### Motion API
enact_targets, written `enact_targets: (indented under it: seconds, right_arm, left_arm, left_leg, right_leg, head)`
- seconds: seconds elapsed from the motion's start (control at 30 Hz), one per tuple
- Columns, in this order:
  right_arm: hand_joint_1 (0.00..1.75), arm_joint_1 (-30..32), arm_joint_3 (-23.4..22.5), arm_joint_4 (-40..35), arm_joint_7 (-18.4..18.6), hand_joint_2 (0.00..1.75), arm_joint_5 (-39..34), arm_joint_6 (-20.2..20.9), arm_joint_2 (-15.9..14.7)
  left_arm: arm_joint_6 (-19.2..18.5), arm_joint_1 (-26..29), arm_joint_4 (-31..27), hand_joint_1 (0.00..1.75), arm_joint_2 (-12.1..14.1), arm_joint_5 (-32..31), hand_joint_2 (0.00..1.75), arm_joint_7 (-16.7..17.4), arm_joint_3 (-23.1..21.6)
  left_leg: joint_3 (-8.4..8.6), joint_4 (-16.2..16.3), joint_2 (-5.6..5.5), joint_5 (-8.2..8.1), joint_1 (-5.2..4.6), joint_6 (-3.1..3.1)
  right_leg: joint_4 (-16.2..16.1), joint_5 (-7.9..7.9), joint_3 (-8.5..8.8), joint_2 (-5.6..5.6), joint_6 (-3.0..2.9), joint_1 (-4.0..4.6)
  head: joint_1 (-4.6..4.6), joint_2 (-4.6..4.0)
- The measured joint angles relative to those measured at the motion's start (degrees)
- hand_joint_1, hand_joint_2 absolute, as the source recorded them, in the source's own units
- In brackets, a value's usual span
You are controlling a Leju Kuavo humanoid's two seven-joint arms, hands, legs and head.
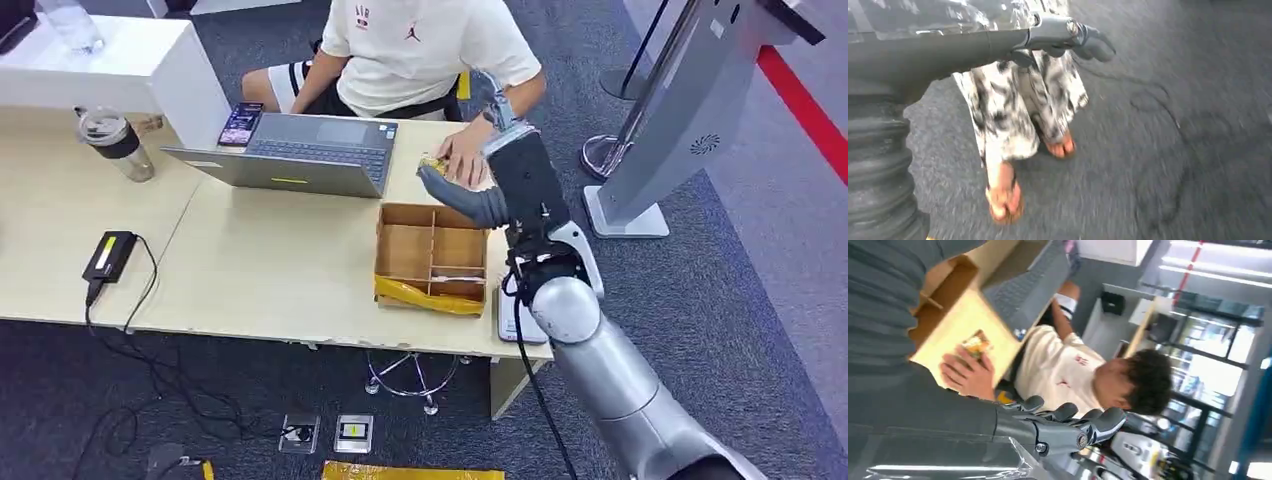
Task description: Pass the card to the sensor for recognition and then transmit it.
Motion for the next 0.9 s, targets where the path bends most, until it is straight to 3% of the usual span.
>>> enact_targets:
  seconds: [0.07, 0.2, 0.37, 0.47, 0.67, 0.9]
  right_arm:
    - [0.0, 0.1, -0.1, -2.8, 0.1, 1.75, 1.7, -0.3, -0.6]
    - [0.0, 1.6, -1.2, -9.1, 4.4, 1.75, 5.0, 2.0, -3.2]
    - [0.0, 6.3, -3.2, -14.4, 8.1, 1.75, 9.1, 8.4, -9.4]
    - [0.0, 13.2, -3.2, -16.9, 10.5, 1.75, 18.2, 7.5, -12.4]
    - [0.0, 23.6, -2.2, -17.9, 13.8, 1.75, 36.6, 3.5, -17.3]
    - [0.0, 29.7, -0.2, -17.8, 14.8, 1.75, 41.0, 2.8, -21.3]
  left_arm:
    - [-1.7, -0.3, 0.7, 0.0, 1.0, -0.5, 1.75, -2.3, 2.4]
    - [-7.0, -0.6, 1.7, 0.0, 3.0, -2.5, 1.75, -5.7, 7.0]
    - [-14.6, -1.1, 1.7, 0.0, 6.2, -4.2, 1.75, -4.8, 10.8]
    - [-19.4, -1.0, 0.8, 0.0, 8.1, -6.3, 1.75, -2.6, 11.4]
    - [-21.7, -1.2, -0.5, 0.0, 10.8, -7.5, 1.75, -1.6, 11.9]
    - [-21.8, -1.2, -0.6, 0.0, 11.2, -8.2, 1.75, -1.4, 11.9]
  left_leg:
    - [-0.02, 0.0, -0.11, 0.0, 0.0, 0.0]
    - [0.02, 0.0, -0.09, 0.0, 0.0, 0.01]
    - [0.02, 0.0, -0.08, -0.02, 0.0, 0.03]
    - [-0.03, 0.0, -0.17, -0.06, 0.1, -0.01]
    - [-0.03, 0.0, -0.12, -0.15, 0.1, -0.03]
    - [-0.06, 0.0, -0.12, -0.15, 0.07, -0.02]
  right_leg:
    - [0.0, -0.01, 0.02, -0.09, 0.0, 0.0]
    - [-0.1, 0.0, 0.06, -0.06, 0.01, 0.01]
    - [-0.1, 0.0, 0.1, -0.08, 0.01, 0.0]
    - [-0.1, -0.04, 0.14, -0.14, -0.01, 0.1]
    - [-0.1, -0.09, 0.11, -0.11, -0.07, 0.11]
    - [-0.1, -0.08, 0.11, -0.12, -0.06, 0.07]
  head:
    - [0.02, 0.0]
    - [0.07, 0.0]
    - [0.04, 0.0]
    - [0.11, 0.0]
    - [0.02, 0.0]
    - [0.04, 0.0]
